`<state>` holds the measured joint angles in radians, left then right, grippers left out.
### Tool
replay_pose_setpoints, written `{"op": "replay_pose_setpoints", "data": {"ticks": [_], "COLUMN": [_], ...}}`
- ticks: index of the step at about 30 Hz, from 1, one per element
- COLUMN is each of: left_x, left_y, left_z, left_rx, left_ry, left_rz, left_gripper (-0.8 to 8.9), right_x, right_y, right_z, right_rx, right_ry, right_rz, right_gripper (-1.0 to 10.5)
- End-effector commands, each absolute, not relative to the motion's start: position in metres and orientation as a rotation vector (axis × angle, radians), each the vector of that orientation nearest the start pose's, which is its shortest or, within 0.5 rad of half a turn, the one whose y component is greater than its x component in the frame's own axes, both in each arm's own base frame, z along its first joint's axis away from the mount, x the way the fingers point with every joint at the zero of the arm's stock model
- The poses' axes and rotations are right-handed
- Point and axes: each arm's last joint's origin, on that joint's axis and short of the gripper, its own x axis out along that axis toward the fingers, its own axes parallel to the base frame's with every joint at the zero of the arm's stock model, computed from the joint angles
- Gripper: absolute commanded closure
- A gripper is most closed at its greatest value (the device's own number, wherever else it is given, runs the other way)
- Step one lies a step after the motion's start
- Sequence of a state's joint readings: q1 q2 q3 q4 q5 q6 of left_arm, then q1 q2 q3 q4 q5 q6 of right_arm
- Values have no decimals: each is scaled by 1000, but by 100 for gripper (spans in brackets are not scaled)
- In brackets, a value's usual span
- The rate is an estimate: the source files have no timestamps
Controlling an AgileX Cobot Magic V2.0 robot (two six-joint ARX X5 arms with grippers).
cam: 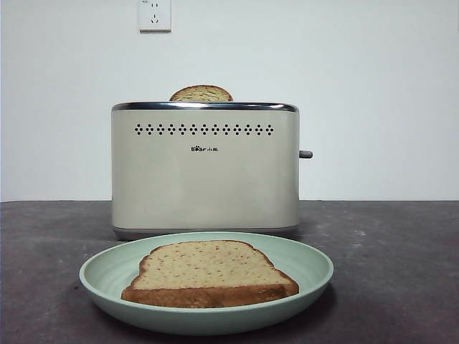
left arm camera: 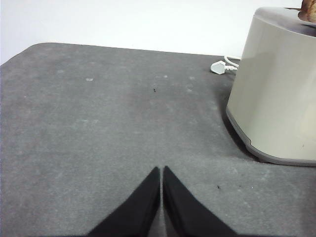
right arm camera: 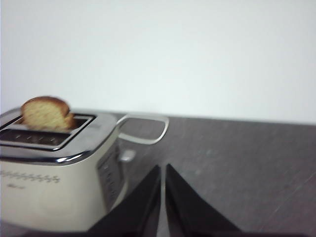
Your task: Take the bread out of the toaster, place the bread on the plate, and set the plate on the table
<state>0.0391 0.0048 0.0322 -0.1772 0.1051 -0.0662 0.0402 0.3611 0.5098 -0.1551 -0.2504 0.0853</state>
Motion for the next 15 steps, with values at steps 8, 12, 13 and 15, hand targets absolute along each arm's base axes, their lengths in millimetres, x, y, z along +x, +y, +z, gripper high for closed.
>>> {"op": "replay_pose_setpoints", "data": {"ticks": [8,12,13,15], "left_x": [95,95,95,95], "left_y": [1,1,1,1], "left_z": [149,149,149,149], "left_rx": [-80,-80,-80,-80], "left_ry": [181,181,181,181], "left_rz": [-58,-58,-58,-58], "left_gripper": [806,806,806,806], "right_x": [97,96,96,97], "right_y": [5,4,4,4], "right_z": [222,199,193,183], "right_rx": [36,40,40,42], "right_ry": [-72,-54,-50,-38], "right_rz": [177,132,132,134], "right_gripper": [942,942,942,942]}}
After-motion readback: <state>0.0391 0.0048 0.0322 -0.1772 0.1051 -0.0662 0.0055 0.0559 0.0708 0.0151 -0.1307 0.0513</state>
